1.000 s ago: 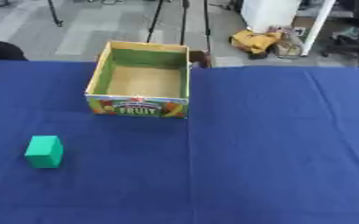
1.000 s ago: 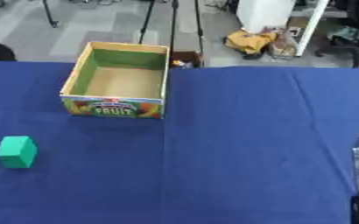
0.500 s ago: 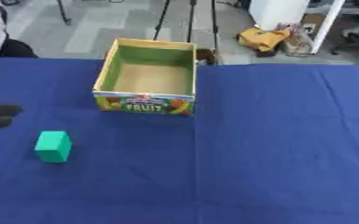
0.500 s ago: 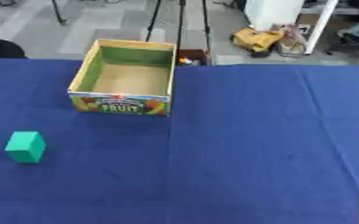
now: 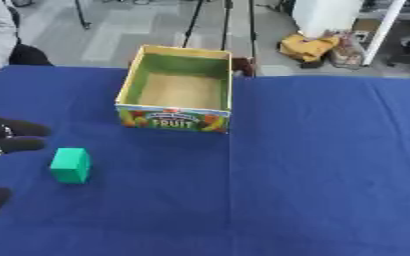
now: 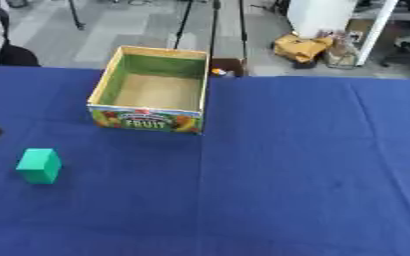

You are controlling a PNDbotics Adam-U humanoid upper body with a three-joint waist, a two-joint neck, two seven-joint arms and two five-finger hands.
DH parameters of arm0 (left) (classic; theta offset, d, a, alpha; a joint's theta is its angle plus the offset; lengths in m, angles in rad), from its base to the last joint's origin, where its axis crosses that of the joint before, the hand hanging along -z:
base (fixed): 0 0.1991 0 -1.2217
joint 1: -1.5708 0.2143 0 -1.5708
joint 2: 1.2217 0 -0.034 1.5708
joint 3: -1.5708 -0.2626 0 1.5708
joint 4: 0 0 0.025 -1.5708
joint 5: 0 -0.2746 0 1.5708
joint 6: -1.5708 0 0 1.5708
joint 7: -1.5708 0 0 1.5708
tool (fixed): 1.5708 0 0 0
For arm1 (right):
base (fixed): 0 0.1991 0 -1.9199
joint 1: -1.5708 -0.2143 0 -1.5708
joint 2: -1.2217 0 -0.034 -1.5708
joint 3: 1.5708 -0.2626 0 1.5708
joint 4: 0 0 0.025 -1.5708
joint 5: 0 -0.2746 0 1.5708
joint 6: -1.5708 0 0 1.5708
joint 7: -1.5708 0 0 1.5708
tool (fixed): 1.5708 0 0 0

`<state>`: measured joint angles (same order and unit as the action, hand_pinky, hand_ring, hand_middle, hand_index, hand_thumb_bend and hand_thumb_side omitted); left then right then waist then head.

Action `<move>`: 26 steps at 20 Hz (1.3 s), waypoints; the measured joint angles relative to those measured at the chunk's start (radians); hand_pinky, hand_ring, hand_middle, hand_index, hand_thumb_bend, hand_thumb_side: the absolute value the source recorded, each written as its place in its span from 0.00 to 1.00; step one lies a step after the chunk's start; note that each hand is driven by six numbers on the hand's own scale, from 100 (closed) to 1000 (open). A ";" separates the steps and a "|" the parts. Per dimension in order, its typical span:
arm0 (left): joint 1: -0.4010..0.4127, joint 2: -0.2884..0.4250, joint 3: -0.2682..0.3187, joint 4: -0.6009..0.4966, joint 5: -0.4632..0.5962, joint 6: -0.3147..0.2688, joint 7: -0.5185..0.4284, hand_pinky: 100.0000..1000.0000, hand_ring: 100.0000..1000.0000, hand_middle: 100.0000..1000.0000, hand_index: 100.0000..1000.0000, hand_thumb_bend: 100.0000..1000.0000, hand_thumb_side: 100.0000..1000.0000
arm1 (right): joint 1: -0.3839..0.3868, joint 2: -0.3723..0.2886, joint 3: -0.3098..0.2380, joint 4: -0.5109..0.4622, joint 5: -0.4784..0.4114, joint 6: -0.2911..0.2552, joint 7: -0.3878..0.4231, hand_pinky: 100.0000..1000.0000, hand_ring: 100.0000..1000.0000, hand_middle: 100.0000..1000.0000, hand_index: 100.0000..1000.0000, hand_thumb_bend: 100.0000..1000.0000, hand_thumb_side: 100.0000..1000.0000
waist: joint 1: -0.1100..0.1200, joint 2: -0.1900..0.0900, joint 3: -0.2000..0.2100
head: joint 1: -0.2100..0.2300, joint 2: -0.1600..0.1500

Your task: Pick up objects on the table and place them in the box.

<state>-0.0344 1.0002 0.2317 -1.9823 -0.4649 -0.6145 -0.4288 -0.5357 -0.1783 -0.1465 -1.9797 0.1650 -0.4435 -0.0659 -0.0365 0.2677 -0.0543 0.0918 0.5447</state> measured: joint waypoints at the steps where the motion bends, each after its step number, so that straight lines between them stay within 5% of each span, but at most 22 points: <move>1: -0.005 0.009 -0.011 0.005 -0.015 0.012 0.006 0.86 0.94 0.95 1.00 0.00 0.81 | 0.000 -0.001 0.000 0.000 0.000 0.000 0.000 0.81 0.89 0.56 0.84 0.00 1.00 | 0.000 0.000 0.000 | 0.001 0.000; 15: -0.160 0.085 -0.159 0.219 -0.099 0.175 0.054 0.90 0.97 0.98 1.00 0.01 0.90 | 0.000 -0.001 0.013 0.000 -0.001 0.004 0.014 0.82 0.89 0.56 0.84 0.00 1.00 | 0.007 0.000 -0.019 | 0.022 -0.005; 17: -0.184 0.085 -0.174 0.258 -0.099 0.195 0.046 0.91 0.98 0.98 1.00 0.05 0.92 | 0.000 -0.001 0.015 0.000 -0.003 0.006 0.015 0.82 0.89 0.56 0.84 0.00 1.00 | 0.010 0.000 -0.021 | 0.025 -0.008; 22: -0.237 0.093 -0.207 0.345 -0.108 0.220 0.021 0.94 1.00 1.00 1.00 0.44 1.00 | 0.000 -0.001 0.018 0.000 -0.006 0.008 0.018 0.82 0.89 0.55 0.84 0.00 1.00 | 0.012 0.002 -0.027 | 0.031 -0.011; 26: -0.268 0.093 -0.229 0.391 -0.122 0.211 0.006 0.94 1.00 1.00 1.00 0.51 1.00 | 0.000 -0.001 0.018 0.000 -0.009 0.011 0.020 0.82 0.89 0.55 0.84 0.00 1.00 | 0.015 0.003 -0.029 | 0.036 -0.017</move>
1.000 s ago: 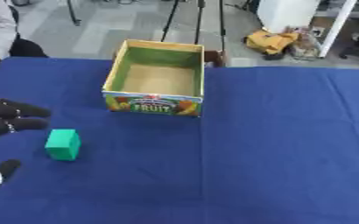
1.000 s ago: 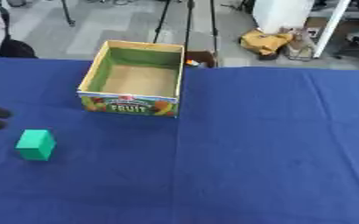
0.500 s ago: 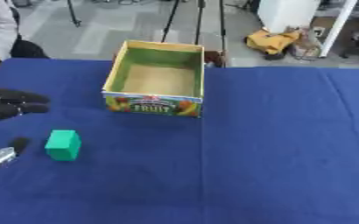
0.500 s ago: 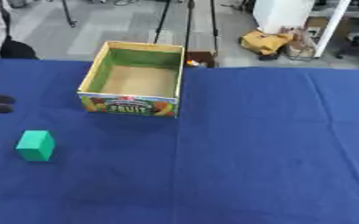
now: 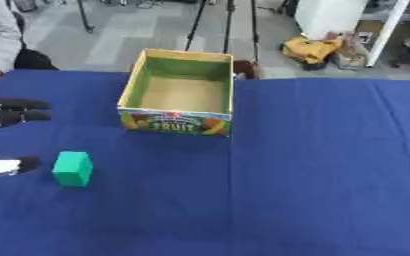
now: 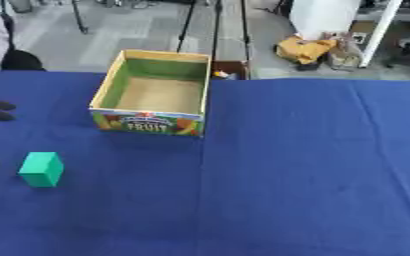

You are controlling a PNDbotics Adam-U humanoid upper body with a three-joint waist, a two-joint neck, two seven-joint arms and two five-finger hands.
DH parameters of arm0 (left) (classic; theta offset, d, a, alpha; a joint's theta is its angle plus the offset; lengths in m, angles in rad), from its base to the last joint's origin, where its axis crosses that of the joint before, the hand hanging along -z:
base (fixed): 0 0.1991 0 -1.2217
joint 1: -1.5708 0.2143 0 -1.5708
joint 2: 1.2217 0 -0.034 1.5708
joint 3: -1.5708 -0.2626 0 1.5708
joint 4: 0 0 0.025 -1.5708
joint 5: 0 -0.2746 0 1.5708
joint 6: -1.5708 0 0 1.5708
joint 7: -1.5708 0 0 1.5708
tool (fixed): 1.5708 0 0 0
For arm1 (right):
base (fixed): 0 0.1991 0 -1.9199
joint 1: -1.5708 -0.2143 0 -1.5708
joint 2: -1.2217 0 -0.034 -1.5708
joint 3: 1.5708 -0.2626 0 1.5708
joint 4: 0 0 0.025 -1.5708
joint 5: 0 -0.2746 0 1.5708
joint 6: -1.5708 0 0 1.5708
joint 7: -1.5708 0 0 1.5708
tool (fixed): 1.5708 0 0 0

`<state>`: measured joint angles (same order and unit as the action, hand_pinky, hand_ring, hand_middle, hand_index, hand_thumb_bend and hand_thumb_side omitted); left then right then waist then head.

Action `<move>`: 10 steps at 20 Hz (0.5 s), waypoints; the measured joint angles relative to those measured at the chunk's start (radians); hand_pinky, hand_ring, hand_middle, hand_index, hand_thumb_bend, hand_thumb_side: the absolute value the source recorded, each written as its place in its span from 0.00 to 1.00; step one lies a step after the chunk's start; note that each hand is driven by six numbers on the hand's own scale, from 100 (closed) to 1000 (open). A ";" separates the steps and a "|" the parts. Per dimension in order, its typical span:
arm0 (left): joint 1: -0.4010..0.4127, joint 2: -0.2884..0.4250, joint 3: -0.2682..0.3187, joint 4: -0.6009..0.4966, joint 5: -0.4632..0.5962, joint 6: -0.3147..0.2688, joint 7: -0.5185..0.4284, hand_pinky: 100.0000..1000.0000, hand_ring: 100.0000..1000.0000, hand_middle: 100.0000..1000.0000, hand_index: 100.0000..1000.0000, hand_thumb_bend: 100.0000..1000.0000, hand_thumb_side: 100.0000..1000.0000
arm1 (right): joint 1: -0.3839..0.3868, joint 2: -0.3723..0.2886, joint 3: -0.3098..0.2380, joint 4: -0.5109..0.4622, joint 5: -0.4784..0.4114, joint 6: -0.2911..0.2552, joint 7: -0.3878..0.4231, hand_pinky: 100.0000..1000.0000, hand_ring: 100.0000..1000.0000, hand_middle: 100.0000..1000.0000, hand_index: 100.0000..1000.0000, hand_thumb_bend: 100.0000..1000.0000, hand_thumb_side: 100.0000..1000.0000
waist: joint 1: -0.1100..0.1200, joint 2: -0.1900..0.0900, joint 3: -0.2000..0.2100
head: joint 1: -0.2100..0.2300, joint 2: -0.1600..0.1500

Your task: Pick up objects on the table and place them in the box.

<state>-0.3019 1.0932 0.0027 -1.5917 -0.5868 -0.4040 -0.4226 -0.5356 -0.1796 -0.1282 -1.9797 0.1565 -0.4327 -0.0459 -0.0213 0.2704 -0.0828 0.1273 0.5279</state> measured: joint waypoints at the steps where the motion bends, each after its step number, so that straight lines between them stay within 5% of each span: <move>1: -0.007 0.000 -0.004 0.009 -0.004 -0.004 -0.004 0.95 1.00 1.00 1.00 0.52 1.00 | 0.000 0.000 0.000 0.000 0.000 0.001 0.000 0.82 0.89 0.55 0.84 0.00 1.00 | 0.000 0.000 -0.001 | 0.001 -0.001; 10: -0.069 -0.003 -0.034 0.088 0.015 -0.058 -0.087 0.95 0.99 1.00 1.00 0.46 1.00 | 0.000 0.000 0.000 0.000 0.000 0.007 -0.003 0.82 0.90 0.54 0.84 0.00 1.00 | 0.001 0.007 -0.010 | 0.009 -0.006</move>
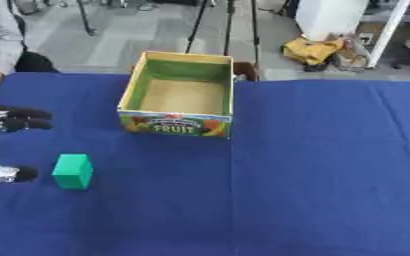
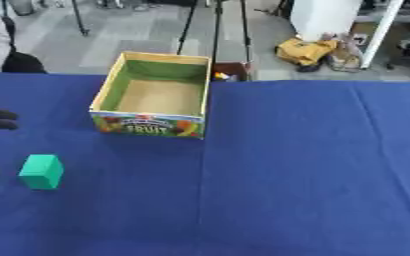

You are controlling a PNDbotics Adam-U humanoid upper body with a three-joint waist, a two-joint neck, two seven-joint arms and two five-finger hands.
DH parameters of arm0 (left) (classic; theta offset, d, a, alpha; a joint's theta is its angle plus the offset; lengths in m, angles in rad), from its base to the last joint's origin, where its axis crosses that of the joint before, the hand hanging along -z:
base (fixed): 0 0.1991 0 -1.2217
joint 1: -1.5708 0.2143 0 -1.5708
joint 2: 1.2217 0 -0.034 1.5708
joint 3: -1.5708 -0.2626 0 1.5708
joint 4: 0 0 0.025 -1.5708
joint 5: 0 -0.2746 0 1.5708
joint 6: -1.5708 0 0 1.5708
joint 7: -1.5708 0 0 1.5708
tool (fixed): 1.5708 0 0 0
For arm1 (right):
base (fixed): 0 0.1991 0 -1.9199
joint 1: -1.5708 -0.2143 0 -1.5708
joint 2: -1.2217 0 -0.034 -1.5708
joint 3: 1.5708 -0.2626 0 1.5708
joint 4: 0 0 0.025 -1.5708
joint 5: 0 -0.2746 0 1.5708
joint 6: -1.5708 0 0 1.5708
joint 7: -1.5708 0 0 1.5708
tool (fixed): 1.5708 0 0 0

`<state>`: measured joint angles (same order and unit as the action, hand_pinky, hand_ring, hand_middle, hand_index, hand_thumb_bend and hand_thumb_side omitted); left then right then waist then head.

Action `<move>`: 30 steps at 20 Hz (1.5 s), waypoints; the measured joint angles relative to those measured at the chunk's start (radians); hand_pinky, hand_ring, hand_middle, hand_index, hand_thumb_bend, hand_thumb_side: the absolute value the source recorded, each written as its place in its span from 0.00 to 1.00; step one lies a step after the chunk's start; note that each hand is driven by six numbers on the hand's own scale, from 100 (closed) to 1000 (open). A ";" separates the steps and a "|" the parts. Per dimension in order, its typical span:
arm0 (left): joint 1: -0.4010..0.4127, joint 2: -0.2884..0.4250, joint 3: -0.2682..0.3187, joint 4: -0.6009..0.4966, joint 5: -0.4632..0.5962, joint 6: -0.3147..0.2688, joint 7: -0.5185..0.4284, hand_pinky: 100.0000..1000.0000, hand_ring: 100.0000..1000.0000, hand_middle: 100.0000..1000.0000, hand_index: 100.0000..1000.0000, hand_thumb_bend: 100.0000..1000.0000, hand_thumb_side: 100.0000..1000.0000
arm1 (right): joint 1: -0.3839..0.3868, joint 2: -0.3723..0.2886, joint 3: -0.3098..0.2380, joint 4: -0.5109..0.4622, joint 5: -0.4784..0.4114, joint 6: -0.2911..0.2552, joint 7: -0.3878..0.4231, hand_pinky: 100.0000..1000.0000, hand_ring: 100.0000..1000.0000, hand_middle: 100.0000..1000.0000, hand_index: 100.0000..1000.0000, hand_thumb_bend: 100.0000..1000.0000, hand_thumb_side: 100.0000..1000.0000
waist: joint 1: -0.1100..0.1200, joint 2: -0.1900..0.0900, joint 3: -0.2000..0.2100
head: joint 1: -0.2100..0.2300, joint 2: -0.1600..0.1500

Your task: Pick up objects on the table and place them in the box.

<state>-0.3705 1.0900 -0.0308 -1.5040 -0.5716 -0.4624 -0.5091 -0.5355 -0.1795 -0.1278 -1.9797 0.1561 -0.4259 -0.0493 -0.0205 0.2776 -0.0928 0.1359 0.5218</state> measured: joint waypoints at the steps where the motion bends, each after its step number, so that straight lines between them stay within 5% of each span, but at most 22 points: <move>1: -0.008 -0.004 -0.004 0.005 0.001 -0.005 -0.009 0.95 0.99 1.00 1.00 0.46 1.00 | 0.000 0.000 0.000 0.000 0.000 0.000 0.000 0.82 0.89 0.54 0.84 0.00 1.00 | 0.000 0.000 -0.001 | 0.002 -0.001; 11: -0.091 -0.048 -0.057 0.091 -0.011 -0.042 -0.071 0.92 0.93 0.88 1.00 0.40 1.00 | 0.000 0.001 0.005 0.000 0.000 0.008 -0.004 0.82 0.89 0.53 0.84 0.00 1.00 | 0.000 0.012 -0.012 | 0.021 -0.005; 30: -0.168 -0.115 -0.095 0.235 -0.043 -0.001 -0.133 0.93 0.94 0.93 1.00 0.45 1.00 | -0.001 0.009 0.005 0.000 -0.008 0.017 -0.018 0.83 0.89 0.52 0.83 0.00 1.00 | -0.006 0.024 -0.024 | 0.042 -0.023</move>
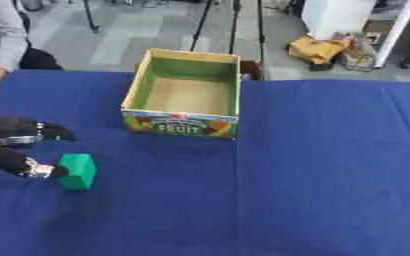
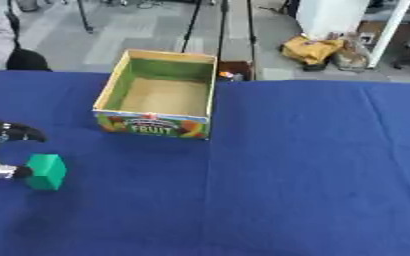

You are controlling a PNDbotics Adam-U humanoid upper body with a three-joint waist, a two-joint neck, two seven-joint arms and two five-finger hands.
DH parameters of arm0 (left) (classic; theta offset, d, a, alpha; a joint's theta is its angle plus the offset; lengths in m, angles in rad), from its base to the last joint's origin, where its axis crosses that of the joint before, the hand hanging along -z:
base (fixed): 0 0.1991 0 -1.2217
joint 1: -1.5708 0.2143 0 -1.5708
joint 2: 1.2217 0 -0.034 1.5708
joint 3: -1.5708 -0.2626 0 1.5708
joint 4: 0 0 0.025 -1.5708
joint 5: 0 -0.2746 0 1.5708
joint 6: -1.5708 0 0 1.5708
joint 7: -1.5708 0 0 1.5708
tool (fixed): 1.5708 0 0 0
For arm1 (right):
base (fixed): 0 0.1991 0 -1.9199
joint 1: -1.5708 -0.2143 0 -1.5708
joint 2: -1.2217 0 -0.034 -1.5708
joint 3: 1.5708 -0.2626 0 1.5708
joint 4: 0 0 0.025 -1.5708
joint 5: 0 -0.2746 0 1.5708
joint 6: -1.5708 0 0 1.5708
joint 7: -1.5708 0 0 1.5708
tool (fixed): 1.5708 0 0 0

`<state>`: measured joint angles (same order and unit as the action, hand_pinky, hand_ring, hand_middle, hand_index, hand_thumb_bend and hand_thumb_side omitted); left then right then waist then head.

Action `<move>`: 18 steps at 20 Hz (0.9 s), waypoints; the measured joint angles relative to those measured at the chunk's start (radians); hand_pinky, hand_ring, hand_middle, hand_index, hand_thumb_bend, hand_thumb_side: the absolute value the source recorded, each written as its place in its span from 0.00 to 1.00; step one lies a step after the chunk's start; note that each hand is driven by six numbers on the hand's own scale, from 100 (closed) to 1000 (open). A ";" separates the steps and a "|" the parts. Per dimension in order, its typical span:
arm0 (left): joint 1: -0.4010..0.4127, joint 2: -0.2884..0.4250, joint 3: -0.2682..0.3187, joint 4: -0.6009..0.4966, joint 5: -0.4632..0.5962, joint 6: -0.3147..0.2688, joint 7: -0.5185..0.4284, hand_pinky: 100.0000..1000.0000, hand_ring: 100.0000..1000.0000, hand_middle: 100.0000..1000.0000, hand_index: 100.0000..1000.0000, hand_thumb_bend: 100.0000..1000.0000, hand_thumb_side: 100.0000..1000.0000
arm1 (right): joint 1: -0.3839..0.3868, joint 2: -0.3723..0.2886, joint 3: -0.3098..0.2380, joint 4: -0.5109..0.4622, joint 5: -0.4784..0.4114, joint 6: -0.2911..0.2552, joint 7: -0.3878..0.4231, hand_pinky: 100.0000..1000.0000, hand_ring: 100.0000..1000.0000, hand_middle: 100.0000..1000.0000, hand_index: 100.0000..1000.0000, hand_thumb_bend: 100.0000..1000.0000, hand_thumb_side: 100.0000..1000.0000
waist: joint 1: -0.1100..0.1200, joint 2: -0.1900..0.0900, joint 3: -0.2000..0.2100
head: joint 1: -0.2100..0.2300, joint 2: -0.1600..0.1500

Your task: Pick up objects on the table and place them in the box.

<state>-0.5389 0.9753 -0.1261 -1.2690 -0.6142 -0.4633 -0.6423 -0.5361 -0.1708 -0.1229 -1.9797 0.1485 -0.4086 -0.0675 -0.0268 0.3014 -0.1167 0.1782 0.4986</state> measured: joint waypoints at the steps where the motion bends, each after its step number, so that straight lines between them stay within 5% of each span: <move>1: -0.001 -0.003 -0.001 0.004 -0.003 0.001 -0.001 0.93 0.94 0.93 1.00 0.45 1.00 | 0.000 0.000 0.000 0.000 0.000 0.000 -0.001 0.83 0.89 0.52 0.83 0.00 1.00 | 0.000 0.000 0.000 | 0.001 0.000; 18: 0.000 -0.025 -0.037 0.000 -0.040 0.008 -0.008 0.92 0.92 0.89 1.00 0.43 1.00 | 0.000 0.002 -0.006 0.000 -0.001 0.019 -0.019 0.83 0.89 0.51 0.83 0.00 1.00 | -0.001 0.005 -0.001 | 0.004 0.000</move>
<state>-0.5390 0.9501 -0.1631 -1.2688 -0.6542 -0.4555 -0.6503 -0.5361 -0.1686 -0.1286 -1.9797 0.1478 -0.3897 -0.0869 -0.0274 0.3059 -0.1175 0.1826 0.4987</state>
